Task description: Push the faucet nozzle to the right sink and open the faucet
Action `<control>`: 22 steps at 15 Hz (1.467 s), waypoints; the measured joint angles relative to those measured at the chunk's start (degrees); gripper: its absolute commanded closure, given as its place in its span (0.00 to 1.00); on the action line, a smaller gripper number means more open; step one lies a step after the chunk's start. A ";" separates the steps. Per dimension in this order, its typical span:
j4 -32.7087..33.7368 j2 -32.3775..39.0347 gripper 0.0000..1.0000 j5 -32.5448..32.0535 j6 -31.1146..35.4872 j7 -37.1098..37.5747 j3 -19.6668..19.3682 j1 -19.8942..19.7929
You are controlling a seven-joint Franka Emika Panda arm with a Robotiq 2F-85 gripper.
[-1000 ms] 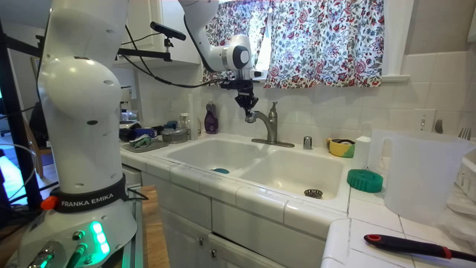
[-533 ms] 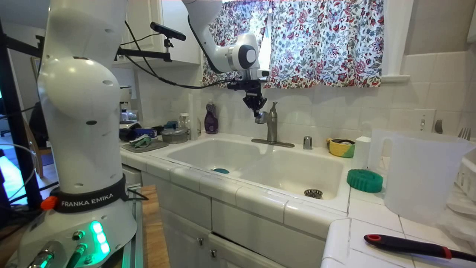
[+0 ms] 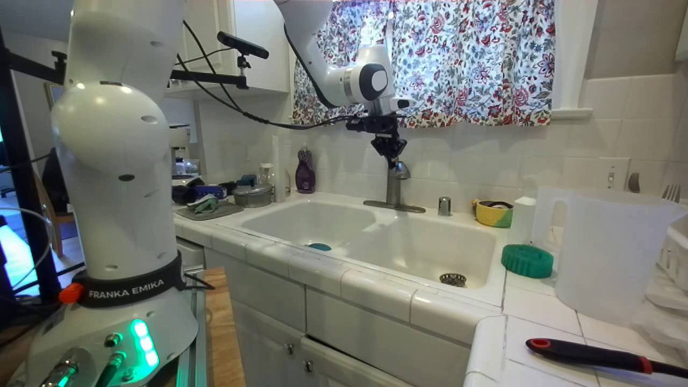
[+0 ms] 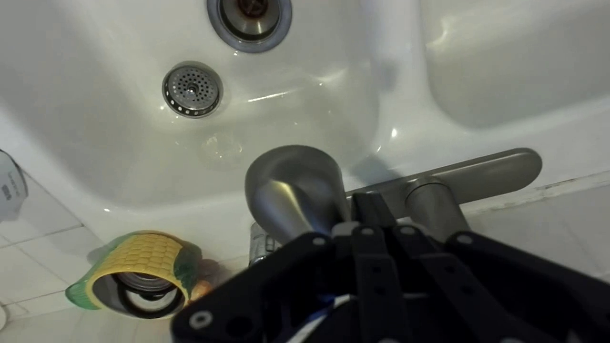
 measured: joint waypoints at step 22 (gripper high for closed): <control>-5.55 -8.01 1.00 49.10 10.51 -32.74 11.16 -10.53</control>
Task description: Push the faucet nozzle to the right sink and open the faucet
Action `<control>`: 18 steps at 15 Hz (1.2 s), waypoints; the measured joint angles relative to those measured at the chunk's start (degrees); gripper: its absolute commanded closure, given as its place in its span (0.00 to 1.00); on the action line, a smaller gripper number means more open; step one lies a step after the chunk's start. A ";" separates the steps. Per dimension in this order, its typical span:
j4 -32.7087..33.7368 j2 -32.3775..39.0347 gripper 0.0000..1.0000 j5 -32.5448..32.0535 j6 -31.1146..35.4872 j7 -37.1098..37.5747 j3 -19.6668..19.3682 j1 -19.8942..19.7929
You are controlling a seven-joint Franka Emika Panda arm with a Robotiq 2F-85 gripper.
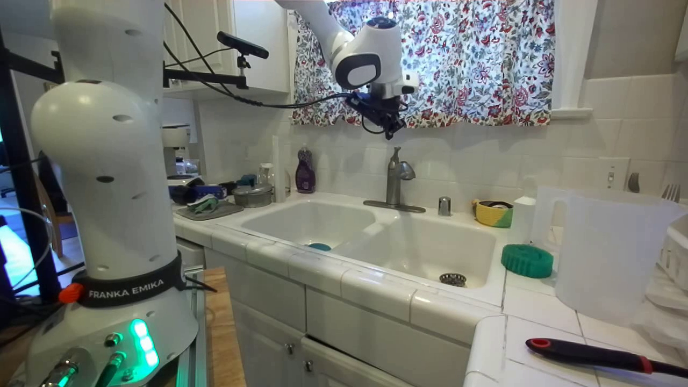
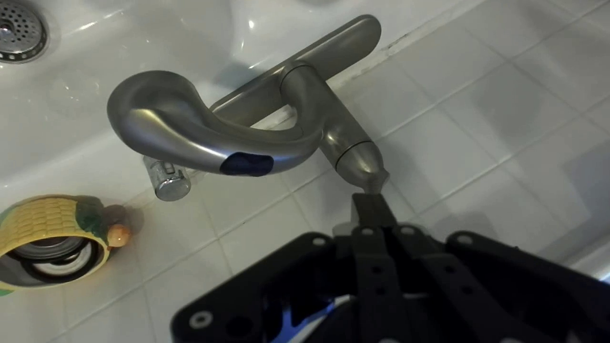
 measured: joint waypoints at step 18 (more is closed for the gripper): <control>6.64 8.18 1.00 5.89 -3.76 -1.96 -0.27 -2.42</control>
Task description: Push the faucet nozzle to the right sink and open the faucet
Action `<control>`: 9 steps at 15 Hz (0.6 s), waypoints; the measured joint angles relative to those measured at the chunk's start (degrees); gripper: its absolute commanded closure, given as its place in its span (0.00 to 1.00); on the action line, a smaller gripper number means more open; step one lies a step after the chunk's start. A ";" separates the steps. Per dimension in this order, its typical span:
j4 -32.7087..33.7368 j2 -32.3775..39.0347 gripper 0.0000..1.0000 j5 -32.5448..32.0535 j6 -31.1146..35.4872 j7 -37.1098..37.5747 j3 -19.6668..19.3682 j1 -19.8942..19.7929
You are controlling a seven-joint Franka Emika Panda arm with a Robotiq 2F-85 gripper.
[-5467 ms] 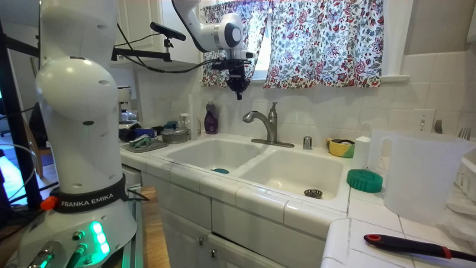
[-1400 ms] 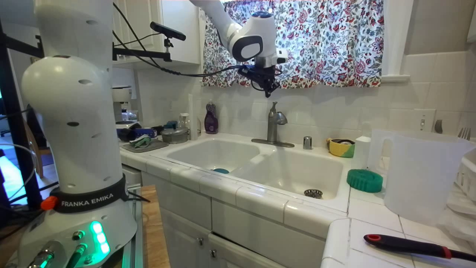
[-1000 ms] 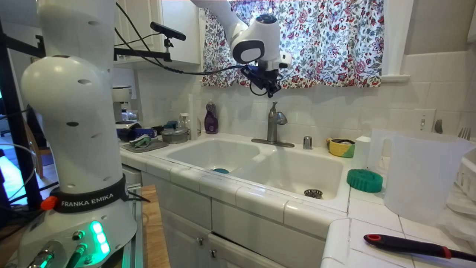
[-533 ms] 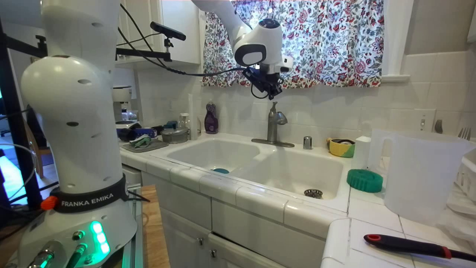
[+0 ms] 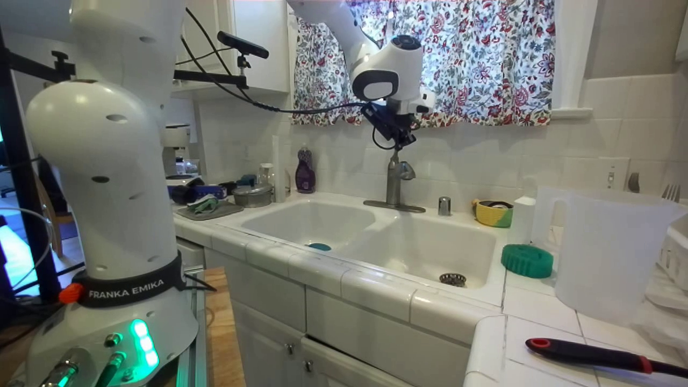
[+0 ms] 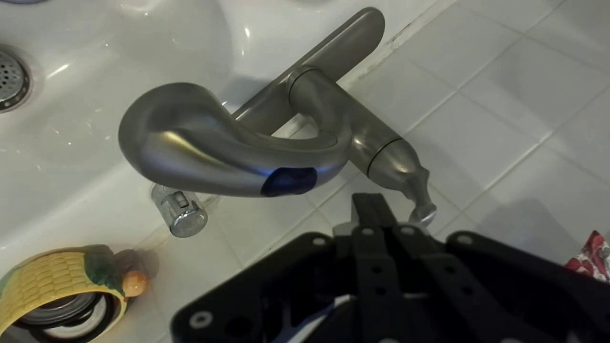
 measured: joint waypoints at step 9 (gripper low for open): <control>7.68 6.40 1.00 -0.03 -3.12 -0.58 0.10 1.67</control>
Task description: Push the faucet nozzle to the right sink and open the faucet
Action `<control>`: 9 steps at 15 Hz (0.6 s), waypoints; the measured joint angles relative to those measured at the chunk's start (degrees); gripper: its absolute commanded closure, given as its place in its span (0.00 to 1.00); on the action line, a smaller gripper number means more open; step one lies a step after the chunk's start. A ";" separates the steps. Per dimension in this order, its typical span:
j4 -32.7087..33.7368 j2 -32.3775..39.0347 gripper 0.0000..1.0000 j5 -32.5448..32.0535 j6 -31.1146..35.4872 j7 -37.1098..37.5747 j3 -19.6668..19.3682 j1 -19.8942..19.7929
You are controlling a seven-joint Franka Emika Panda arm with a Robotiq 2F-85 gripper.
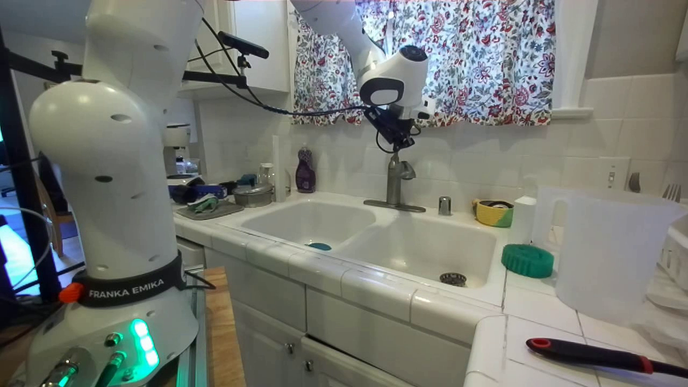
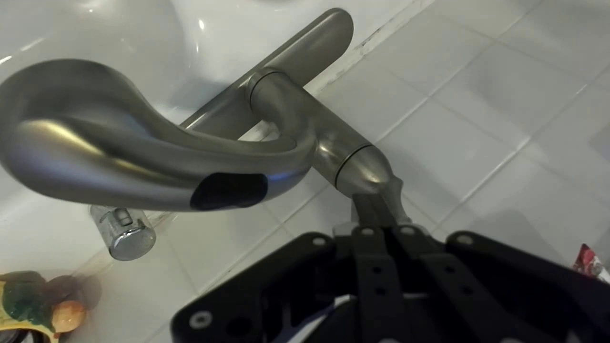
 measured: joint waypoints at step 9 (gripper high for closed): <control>6.47 5.69 1.00 0.03 0.15 -0.12 0.74 -0.09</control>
